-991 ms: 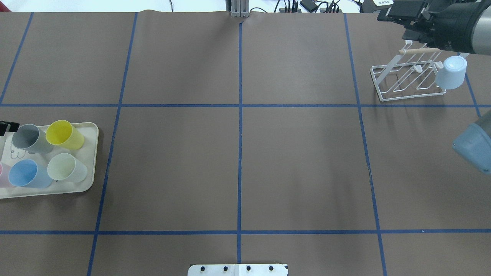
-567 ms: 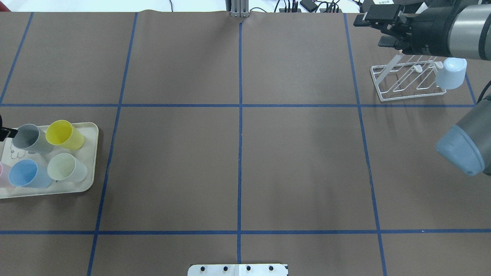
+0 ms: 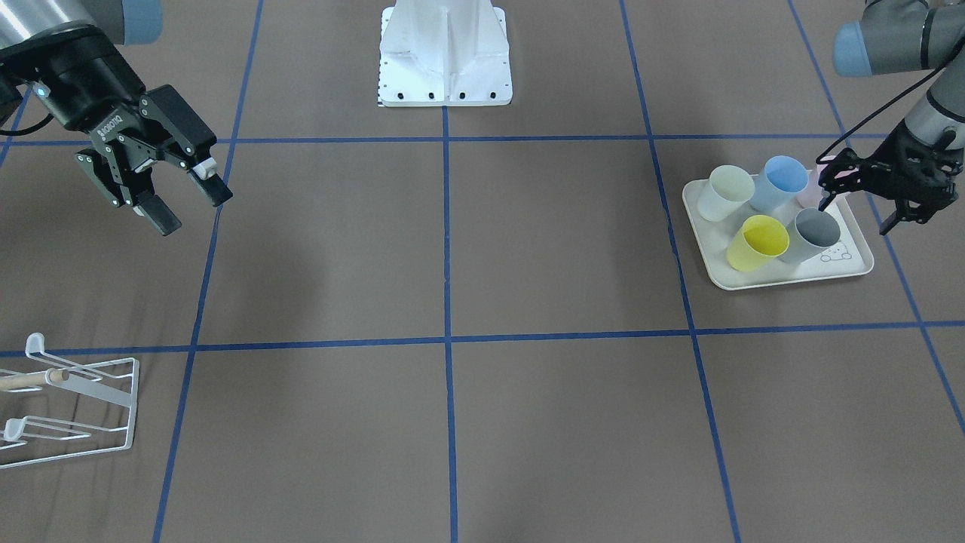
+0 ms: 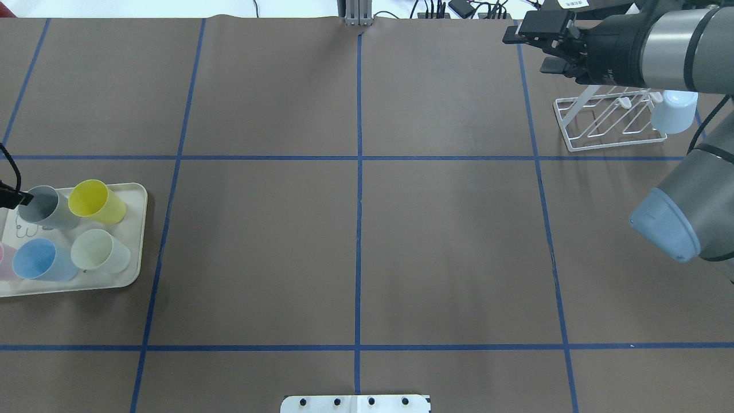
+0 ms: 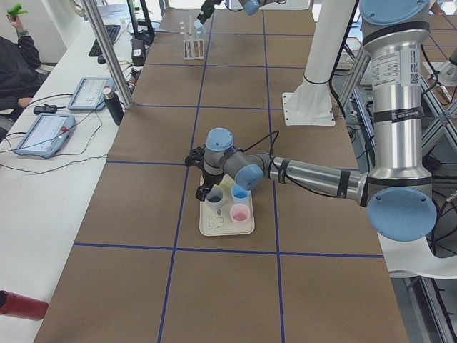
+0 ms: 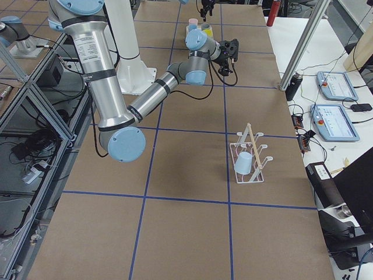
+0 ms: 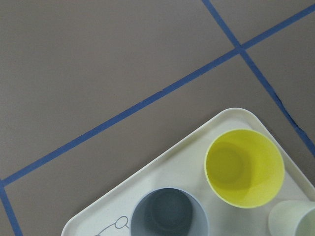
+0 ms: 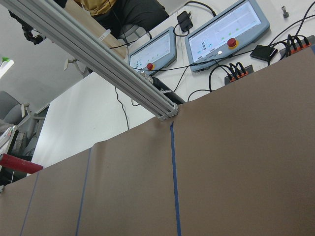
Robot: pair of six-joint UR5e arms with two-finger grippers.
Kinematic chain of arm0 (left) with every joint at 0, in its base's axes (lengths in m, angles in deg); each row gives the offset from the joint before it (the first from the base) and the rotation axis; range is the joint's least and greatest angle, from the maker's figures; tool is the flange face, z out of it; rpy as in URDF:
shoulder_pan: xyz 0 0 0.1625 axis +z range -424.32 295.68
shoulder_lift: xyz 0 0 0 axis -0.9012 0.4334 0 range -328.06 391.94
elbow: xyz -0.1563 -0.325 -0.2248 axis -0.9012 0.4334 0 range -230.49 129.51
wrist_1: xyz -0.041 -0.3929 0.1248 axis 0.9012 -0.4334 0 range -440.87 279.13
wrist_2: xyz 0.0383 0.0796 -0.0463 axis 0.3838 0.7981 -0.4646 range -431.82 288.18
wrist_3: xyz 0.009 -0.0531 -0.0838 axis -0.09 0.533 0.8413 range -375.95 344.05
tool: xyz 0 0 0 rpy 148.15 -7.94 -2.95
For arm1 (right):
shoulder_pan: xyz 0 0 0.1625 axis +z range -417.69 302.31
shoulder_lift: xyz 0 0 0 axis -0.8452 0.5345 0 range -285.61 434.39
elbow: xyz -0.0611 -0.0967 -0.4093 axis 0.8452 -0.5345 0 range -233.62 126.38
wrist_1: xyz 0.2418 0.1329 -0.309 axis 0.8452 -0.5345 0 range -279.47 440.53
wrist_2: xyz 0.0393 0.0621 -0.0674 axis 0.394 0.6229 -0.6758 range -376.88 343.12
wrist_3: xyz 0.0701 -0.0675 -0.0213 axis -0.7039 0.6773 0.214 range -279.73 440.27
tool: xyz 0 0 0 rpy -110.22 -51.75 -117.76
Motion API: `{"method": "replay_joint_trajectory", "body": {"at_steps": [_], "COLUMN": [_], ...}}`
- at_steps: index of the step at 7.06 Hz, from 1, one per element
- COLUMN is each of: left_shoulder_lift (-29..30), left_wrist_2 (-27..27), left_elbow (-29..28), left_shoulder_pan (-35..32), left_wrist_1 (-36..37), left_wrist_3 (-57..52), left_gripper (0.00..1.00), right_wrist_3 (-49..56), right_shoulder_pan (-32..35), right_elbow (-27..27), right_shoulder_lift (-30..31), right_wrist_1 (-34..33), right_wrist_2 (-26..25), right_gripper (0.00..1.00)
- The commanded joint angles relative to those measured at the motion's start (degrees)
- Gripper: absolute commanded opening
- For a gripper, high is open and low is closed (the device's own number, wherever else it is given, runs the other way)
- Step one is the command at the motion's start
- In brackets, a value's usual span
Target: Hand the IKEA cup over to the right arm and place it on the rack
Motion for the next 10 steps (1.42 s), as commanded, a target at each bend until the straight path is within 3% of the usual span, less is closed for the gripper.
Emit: {"method": "replay_joint_trajectory", "body": {"at_steps": [1, 3, 10], "left_shoulder_lift": [2.4, 3.9, 3.6], "left_wrist_2": [0.1, 0.1, 0.1], "left_elbow": [-5.2, -9.3, -9.4], "left_shoulder_pan": [0.0, 0.1, 0.7], "left_wrist_1": [-2.4, -6.8, -6.6], "left_wrist_3": [-0.6, -0.5, -0.3], "left_gripper": [1.0, 0.99, 0.94], "right_wrist_3": [0.0, 0.0, 0.0], "right_shoulder_pan": [-0.1, 0.0, 0.1], "right_elbow": [-0.7, -1.2, -1.4], "right_shoulder_lift": [-0.9, -1.9, -1.8], "right_wrist_1": [0.0, -0.2, 0.0], "right_wrist_2": [0.0, 0.0, 0.3], "right_gripper": [1.0, 1.0, 1.0]}}
